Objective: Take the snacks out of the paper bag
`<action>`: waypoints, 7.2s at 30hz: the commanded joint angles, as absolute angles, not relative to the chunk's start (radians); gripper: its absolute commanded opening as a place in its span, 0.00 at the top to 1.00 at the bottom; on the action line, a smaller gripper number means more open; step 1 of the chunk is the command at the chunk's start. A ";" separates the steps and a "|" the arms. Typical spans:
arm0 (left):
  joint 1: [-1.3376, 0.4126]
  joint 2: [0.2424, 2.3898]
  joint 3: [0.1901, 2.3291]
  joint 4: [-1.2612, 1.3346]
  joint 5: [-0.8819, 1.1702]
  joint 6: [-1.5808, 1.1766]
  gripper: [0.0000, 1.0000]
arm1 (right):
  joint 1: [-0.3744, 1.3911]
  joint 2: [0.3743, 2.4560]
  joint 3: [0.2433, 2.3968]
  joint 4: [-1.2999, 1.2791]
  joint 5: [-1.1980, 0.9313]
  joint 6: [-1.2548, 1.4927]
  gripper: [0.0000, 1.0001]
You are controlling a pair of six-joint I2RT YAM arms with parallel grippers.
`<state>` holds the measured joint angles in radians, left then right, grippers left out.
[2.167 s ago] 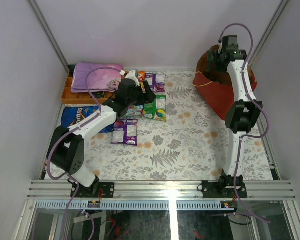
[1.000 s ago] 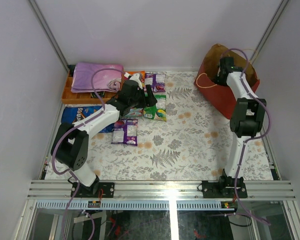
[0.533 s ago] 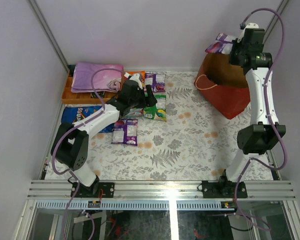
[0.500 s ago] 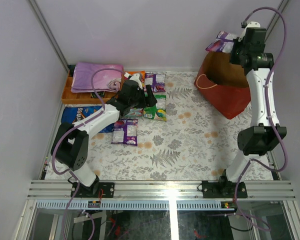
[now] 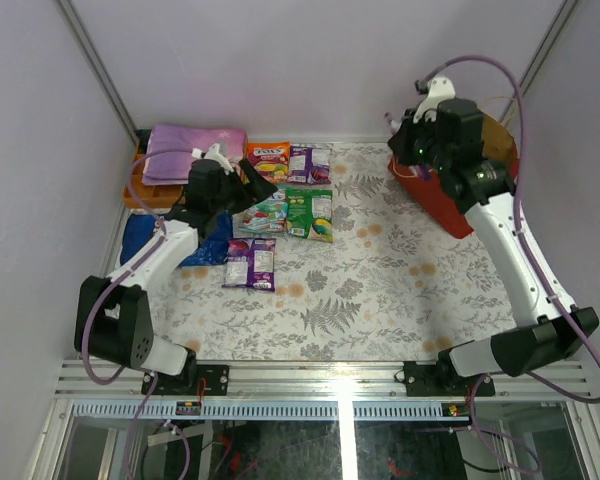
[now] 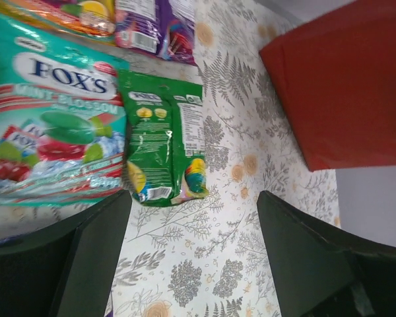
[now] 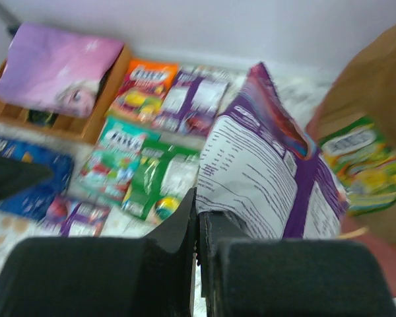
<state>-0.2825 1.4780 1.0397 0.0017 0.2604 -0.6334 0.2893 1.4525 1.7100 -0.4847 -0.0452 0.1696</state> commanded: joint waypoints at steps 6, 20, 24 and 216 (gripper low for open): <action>-0.184 1.273 0.950 -0.049 0.297 -0.643 0.21 | 0.444 1.219 1.208 -0.260 -0.091 0.343 1.00; -0.172 1.260 0.921 -0.099 0.339 -0.611 0.20 | 0.701 1.300 0.912 -0.276 -0.315 0.471 0.89; -0.173 1.239 0.901 -0.129 0.295 -0.589 0.20 | 0.722 1.337 0.957 -0.230 -0.448 0.543 0.09; -0.710 2.292 2.166 0.060 0.219 -0.540 0.38 | 0.080 1.521 1.665 -0.345 0.004 0.236 0.02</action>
